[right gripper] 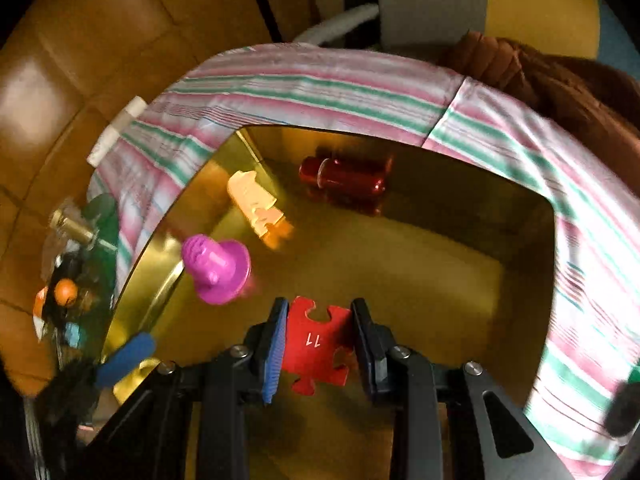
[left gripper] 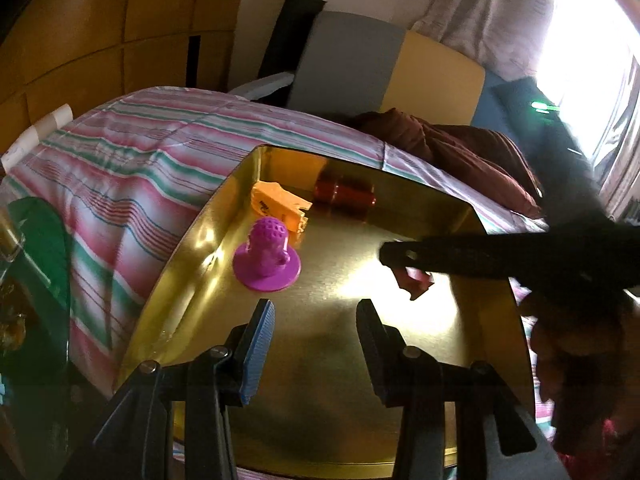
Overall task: Organize rigid objects
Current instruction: 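Carry the red puzzle piece into the gold tray and open the right tool, then move the right tool from the tray over to the toys on the bedspread, then close the right tool on the yellow textured oval, then grasp the clear black-based canister with the left tool while the right tool holds the yellow oval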
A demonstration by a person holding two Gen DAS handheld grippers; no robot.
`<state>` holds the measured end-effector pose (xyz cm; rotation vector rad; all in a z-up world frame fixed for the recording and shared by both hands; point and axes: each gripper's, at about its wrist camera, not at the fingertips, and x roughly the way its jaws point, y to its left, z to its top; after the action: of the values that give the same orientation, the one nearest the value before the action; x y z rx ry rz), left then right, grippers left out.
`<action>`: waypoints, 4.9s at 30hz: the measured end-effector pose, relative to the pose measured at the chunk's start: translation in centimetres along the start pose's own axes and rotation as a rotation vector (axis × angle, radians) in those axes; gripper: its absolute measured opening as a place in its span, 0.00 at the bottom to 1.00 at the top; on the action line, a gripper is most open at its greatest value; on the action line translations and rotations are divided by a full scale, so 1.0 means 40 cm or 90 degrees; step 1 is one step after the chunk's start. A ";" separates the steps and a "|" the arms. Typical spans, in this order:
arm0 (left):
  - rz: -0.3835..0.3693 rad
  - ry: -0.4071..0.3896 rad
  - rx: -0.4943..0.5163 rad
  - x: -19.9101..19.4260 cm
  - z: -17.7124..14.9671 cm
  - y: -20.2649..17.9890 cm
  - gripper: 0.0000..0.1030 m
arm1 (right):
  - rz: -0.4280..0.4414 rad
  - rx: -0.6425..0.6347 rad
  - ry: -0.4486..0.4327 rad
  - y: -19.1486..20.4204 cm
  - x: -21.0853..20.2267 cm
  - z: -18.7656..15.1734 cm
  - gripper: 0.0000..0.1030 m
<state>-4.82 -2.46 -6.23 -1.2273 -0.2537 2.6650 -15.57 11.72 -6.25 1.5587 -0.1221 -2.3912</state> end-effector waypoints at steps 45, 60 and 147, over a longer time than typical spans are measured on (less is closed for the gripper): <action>-0.004 0.003 0.061 0.001 -0.038 -0.061 0.42 | -0.136 -0.038 -0.113 -0.030 -0.166 -0.131 0.61; -0.065 -0.034 0.147 -0.044 -0.066 -0.158 0.42 | -0.191 0.030 -0.139 -0.190 -0.272 -0.270 0.66; -0.198 0.040 0.683 0.197 -0.154 -1.006 0.44 | -0.266 0.402 -0.046 -0.962 -0.390 -0.496 0.44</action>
<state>-0.87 38.81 -6.44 -0.7876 0.8165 1.9469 1.01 54.55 -9.29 1.9050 -0.6871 -2.9212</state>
